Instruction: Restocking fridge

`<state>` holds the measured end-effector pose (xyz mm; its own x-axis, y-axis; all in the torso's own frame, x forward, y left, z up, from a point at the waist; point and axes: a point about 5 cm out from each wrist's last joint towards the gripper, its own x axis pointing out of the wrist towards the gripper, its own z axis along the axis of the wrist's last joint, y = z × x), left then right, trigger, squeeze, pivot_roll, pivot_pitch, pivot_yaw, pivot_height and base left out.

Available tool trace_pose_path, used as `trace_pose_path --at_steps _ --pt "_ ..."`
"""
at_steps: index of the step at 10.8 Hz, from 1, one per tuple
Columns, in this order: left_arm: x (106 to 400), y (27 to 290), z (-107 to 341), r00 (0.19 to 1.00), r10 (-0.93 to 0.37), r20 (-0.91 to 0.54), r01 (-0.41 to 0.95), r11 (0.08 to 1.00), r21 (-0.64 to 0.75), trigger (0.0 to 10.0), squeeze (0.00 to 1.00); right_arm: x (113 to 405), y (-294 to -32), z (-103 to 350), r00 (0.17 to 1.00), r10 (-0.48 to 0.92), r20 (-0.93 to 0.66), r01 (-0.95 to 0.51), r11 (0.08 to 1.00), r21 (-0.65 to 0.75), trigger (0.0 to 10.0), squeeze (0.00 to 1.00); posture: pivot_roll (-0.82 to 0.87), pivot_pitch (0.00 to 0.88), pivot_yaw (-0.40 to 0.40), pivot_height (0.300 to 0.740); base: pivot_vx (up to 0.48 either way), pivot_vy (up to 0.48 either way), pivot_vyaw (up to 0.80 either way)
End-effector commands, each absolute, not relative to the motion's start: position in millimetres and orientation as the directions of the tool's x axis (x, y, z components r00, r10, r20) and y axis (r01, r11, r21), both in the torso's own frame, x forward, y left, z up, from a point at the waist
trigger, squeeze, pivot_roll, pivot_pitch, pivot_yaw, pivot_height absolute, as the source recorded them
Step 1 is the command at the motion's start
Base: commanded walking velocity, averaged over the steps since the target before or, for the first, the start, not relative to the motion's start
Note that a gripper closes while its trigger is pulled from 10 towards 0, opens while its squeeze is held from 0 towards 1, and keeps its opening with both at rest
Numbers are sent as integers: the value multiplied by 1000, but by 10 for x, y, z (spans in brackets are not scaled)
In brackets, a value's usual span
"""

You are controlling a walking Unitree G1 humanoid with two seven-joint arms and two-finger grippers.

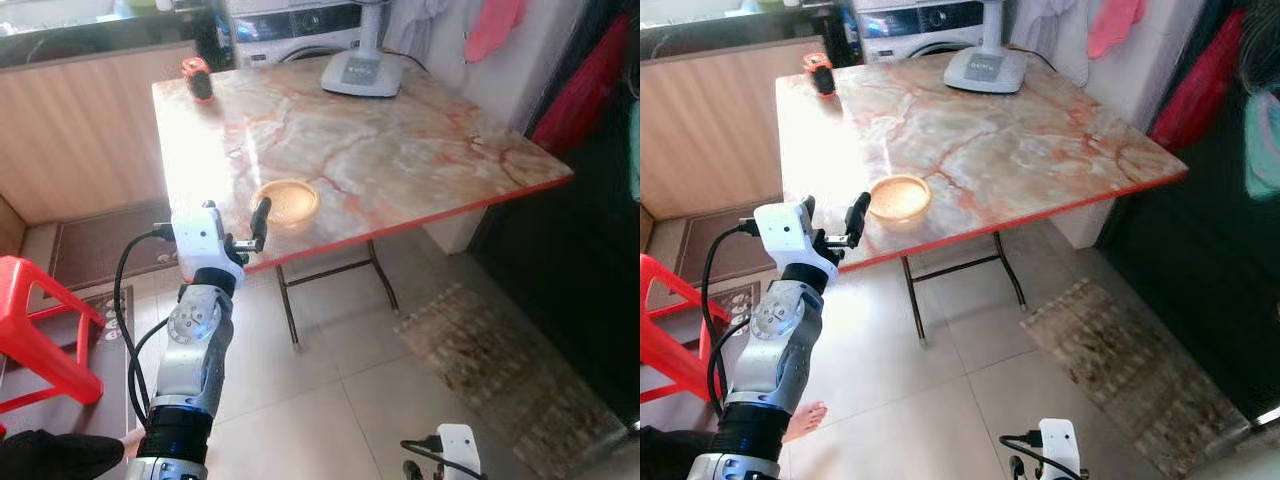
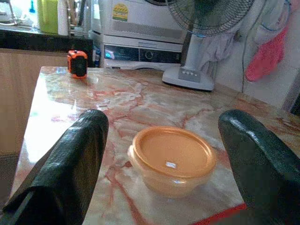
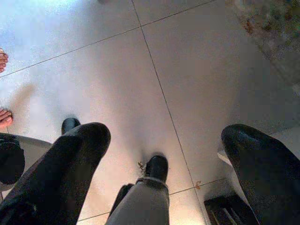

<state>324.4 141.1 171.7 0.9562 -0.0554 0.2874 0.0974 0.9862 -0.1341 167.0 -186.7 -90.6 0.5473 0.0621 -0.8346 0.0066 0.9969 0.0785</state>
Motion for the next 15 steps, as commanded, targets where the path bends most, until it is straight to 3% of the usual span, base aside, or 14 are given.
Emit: trace_pose_path --at_steps 1,4,6,7,10,12,15 --pt "3251 1409 1805 948 -55 313 103 985 -139 10000 0 1640 -1874 -920 538 57 -841 17 997 78 10000 0 -16 37 12 740 289 0 0" --pt "3263 1411 1818 948 -52 315 99 986 -136 10000 0 1663 -1891 -907 540 54 -840 -44 998 36 10000 0 2 40 5 740 294 0 0" --pt "3277 1428 1846 945 -58 322 104 986 -128 10000 0 1720 -1838 -878 506 158 -848 -310 951 -8 10000 0 -6 42 -2 740 298 0 0" --pt "3282 1434 1846 945 -54 322 101 986 -130 10000 0 1734 -1831 -871 503 165 -848 -352 936 -27 10000 0 -7 42 -3 740 300 0 0" --pt "3228 1408 1785 950 -45 310 90 987 -131 10000 0 1712 -1867 -882 540 100 -836 -196 981 -9 10000 0 -3 42 3 740 301 0 0" --pt "3211 1444 1787 948 -25 317 70 989 -131 10000 0 1678 -1891 -901 543 45 -838 -68 998 9 10000 0 10 40 8 740 0 0 800" --pt "3205 1434 1751 954 -23 300 65 989 -132 10000 0 1653 -1880 -914 534 52 -844 -45 998 33 10000 0 4 31 16 740 0 0 658"
